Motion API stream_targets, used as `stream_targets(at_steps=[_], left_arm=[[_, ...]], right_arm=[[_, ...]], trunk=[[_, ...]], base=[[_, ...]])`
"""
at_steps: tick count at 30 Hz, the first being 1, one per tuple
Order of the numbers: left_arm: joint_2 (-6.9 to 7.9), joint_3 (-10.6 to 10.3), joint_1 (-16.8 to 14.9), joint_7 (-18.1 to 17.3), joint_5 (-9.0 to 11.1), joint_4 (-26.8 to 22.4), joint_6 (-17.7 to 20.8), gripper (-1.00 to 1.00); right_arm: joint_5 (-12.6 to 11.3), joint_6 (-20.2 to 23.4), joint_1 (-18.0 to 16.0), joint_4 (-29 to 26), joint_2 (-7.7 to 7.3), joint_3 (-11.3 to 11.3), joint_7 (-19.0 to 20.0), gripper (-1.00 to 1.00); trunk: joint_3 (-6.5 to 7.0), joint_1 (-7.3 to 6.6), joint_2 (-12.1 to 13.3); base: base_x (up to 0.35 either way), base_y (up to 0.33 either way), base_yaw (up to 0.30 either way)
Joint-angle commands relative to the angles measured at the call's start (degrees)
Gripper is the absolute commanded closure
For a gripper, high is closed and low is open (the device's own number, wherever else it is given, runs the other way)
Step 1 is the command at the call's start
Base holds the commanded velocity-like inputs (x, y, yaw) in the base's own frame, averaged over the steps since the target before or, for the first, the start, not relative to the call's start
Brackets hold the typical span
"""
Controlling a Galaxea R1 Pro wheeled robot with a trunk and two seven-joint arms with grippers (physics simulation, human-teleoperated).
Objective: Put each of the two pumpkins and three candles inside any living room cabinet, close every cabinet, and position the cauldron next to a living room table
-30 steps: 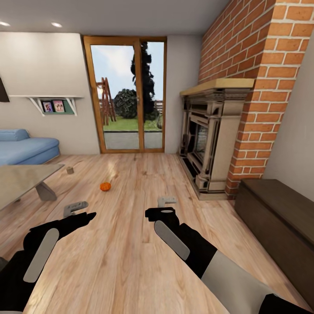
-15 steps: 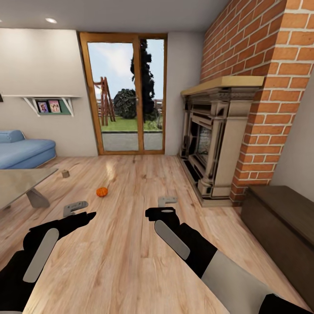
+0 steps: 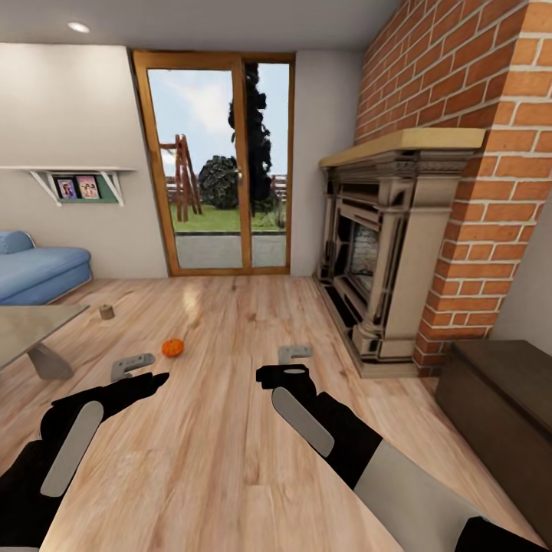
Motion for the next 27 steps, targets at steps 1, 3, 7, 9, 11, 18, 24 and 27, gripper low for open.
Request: stream_targets(at_steps=[1,3,7,9,11,18,24,27], left_arm=[[0.01,0.0,-0.02,0.48,0.58,-0.08,0.27,-1.0],[0.01,0.0,0.0,0.48,0.56,-0.1,0.35,-1.0],[0.02,0.0,0.0,0.47,0.54,-0.11,0.47,-1.0],[0.03,0.0,0.01,0.44,0.57,-0.11,0.51,-1.0],[0.03,0.0,0.01,0.45,0.56,-0.12,0.54,-1.0],[0.03,0.0,0.0,0.47,0.55,-0.12,0.6,-1.0],[0.03,0.0,0.01,0.47,0.55,-0.12,0.65,-1.0],[0.03,0.0,0.02,0.47,0.56,-0.12,0.66,-1.0]], right_arm=[[-0.37,0.18,-0.06,-0.04,-0.02,0.09,-0.43,-1.0],[-0.37,0.18,-0.05,-0.05,-0.02,0.1,-0.42,-1.0],[-0.34,0.18,-0.07,-0.06,-0.04,0.05,-0.41,-1.0],[-0.34,0.18,-0.06,-0.06,-0.05,0.03,-0.41,-1.0],[-0.34,0.18,-0.05,-0.06,-0.03,0.01,-0.41,-1.0],[-0.33,0.18,-0.06,-0.13,-0.04,-0.01,-0.41,-1.0],[-0.33,0.18,-0.05,-0.14,-0.03,-0.05,-0.41,-1.0],[-0.33,0.18,-0.05,-0.15,-0.02,-0.09,-0.41,-1.0]], trunk=[[-0.07,0.03,-0.03],[-0.07,0.03,-0.03],[-0.07,0.03,-0.03],[-0.07,0.03,-0.03],[-0.07,0.03,-0.03],[-0.07,0.03,-0.03],[-0.07,0.03,-0.03],[-0.07,0.03,-0.03]], base=[[0.336,0.0,0.0],[0.336,0.0,0.0],[0.336,0.0,0.0],[0.336,0.0,0.0],[0.336,0.0,0.0],[0.336,0.0,0.0],[0.336,0.0,0.0],[0.336,0.0,0.0]])
